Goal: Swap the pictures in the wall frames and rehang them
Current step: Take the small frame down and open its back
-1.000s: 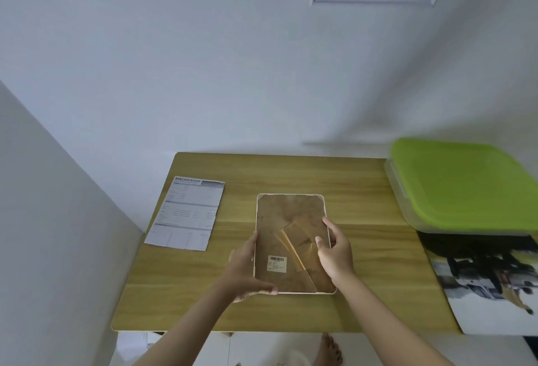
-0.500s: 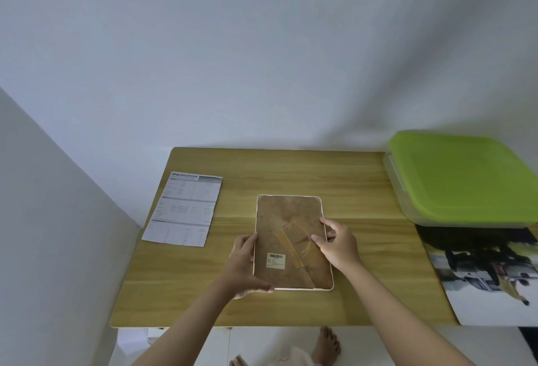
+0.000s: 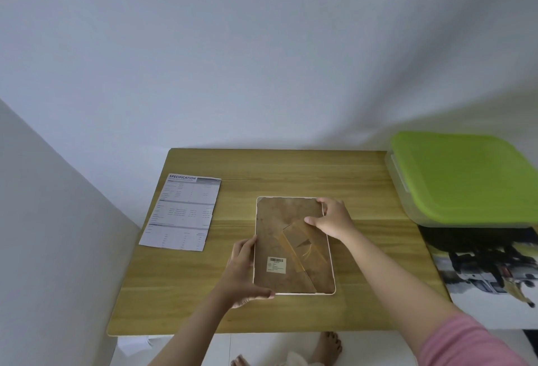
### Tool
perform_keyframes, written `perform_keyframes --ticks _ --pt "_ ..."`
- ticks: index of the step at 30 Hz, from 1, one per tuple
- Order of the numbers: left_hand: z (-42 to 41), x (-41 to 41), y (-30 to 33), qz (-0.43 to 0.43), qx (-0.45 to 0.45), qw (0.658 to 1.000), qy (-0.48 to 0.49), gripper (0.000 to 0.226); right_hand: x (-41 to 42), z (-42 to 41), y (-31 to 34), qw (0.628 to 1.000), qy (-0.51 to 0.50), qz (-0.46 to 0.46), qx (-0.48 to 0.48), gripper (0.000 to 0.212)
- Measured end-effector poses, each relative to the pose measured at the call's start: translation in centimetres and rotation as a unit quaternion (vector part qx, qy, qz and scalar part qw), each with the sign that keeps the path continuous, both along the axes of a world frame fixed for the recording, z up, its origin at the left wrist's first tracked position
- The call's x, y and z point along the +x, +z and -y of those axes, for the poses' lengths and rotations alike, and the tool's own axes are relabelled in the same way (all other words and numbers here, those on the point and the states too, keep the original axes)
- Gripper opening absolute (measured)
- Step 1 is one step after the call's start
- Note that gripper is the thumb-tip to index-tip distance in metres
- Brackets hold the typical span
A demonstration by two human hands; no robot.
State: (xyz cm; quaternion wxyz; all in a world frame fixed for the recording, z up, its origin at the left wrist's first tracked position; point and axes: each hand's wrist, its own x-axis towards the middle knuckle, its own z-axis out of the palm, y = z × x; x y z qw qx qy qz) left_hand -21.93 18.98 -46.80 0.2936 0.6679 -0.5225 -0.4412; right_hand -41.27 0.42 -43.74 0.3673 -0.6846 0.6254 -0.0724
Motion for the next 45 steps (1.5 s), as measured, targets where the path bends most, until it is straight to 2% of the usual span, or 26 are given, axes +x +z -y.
perform_keyframes --ticks 9,14,20,31,45 --pt "-0.1 0.1 0.0 -0.004 -0.02 1.0 -0.004 0.131 1.6 2.1 1.0 0.996 0.032 -0.075 0.046 0.085" --pt "-0.2 0.2 0.1 -0.009 -0.023 1.0 -0.003 0.129 1.3 2.5 1.0 0.994 0.035 -0.077 0.063 0.08" --pt "-0.1 0.2 0.0 -0.008 -0.02 1.0 -0.006 0.13 0.8 2.8 1.0 0.996 0.018 -0.038 0.08 0.089" --pt "-0.3 0.1 0.1 -0.015 -0.027 1.0 -0.008 0.13 -0.6 2.1 1.6 0.996 0.024 0.045 0.076 0.073" --pt "-0.2 -0.2 0.2 0.046 -0.063 0.997 -0.02 0.125 -1.4 1.0 2.5 0.99 0.017 0.121 0.071 0.063"
